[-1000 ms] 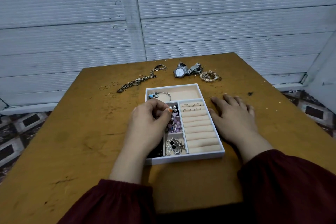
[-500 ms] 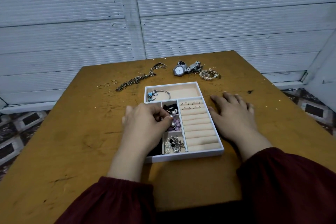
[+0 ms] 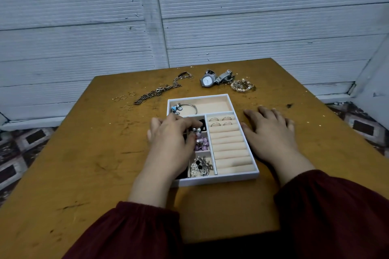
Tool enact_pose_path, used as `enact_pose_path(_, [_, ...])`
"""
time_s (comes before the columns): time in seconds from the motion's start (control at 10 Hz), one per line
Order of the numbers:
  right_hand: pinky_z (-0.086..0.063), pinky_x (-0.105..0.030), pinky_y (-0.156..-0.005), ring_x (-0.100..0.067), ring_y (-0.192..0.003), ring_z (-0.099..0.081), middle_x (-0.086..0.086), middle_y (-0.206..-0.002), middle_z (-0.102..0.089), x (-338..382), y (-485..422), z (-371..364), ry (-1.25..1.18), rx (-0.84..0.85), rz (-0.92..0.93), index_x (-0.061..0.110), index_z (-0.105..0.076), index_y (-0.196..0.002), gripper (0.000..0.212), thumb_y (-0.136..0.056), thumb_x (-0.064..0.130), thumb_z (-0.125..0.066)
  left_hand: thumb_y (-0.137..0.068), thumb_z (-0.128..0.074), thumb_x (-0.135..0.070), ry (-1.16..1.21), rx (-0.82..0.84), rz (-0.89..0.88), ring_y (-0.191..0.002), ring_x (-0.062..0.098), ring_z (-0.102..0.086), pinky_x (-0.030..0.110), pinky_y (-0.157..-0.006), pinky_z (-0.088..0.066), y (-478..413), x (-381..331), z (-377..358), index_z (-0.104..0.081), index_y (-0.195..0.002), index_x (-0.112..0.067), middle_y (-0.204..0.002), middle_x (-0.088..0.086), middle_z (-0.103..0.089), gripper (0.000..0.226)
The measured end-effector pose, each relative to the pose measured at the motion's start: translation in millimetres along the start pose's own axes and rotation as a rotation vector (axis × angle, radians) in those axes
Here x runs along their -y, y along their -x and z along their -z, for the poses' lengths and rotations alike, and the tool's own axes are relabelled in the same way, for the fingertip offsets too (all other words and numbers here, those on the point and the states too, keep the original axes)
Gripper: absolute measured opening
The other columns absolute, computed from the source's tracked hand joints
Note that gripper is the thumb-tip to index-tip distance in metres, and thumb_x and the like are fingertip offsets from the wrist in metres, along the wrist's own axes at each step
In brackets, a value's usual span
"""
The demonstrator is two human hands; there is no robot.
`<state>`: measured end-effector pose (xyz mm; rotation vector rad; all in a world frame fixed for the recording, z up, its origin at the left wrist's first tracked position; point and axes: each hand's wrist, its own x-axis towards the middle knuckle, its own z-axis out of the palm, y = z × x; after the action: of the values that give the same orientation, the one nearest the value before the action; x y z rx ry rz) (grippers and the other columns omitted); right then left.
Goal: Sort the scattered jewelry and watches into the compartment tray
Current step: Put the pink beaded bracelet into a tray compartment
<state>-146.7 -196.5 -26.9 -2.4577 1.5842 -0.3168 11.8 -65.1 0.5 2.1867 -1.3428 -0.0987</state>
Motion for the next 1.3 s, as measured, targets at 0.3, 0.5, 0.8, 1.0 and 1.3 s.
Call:
enact_pose_path(0.3, [-0.009,-0.048,-0.115,-0.025,-0.145,-0.011,0.001,-0.157,-0.022,-0.8,-1.0,0.6,-0.005,0.001,-0.002,0.038,-0.034,-0.143,0.050,-0.095,0.053,-0.033,-0.075,-0.058,-0.017,0.174,0.104,-0.074,-0.101,0.007,-0.041,0.029,-0.091,-0.032,1.4,2.4,9.1,-0.068,-0.086,-0.040,-0.078,-0.023,-0.062,0.027])
enact_pose_path(0.5, [-0.009,-0.048,-0.115,-0.025,-0.145,-0.012,0.001,-0.157,-0.023,-0.5,-1.4,0.2,-0.007,-0.001,-0.002,0.037,-0.035,-0.143,0.050,-0.095,0.052,-0.033,-0.065,-0.054,-0.032,0.270,0.063,-0.044,-0.093,0.014,-0.064,0.045,-0.087,-0.051,-1.6,9.5,15.5,-0.067,-0.078,-0.045,-0.078,-0.014,-0.070,0.022])
enact_pose_path(0.8, [-0.010,-0.048,-0.114,-0.026,-0.145,-0.012,0.000,-0.156,-0.024,-1.4,-2.1,-0.7,0.007,-0.003,0.001,0.037,-0.035,-0.142,0.050,-0.095,0.052,-0.033,-0.076,-0.073,-0.041,0.008,0.046,-0.016,-0.099,0.014,-0.032,0.031,-0.078,-0.025,3.2,-2.4,11.7,-0.070,-0.082,-0.039,-0.092,-0.019,-0.057,0.007])
enact_pose_path(1.0, [-0.011,-0.048,-0.114,-0.026,-0.144,-0.014,0.000,-0.155,-0.026,-1.9,-2.6,-2.2,0.006,-0.016,0.001,0.037,-0.037,-0.141,0.049,-0.094,0.051,-0.035,-0.078,-0.069,-0.038,-0.006,0.068,-0.028,-0.093,0.012,-0.025,0.029,-0.077,-0.020,2.6,-2.7,8.1,-0.067,-0.081,-0.040,-0.086,-0.017,-0.043,0.004])
enact_pose_path(1.3, [-0.010,-0.048,-0.115,-0.027,-0.144,-0.013,0.000,-0.156,-0.025,-1.4,-2.5,-0.7,-0.006,-0.014,-0.001,0.037,-0.037,-0.142,0.050,-0.094,0.052,-0.035,-0.082,-0.066,-0.031,0.061,0.035,-0.061,-0.098,0.013,-0.029,0.029,-0.079,-0.021,2.3,2.9,10.3,-0.063,-0.082,-0.045,-0.096,-0.015,-0.052,0.014])
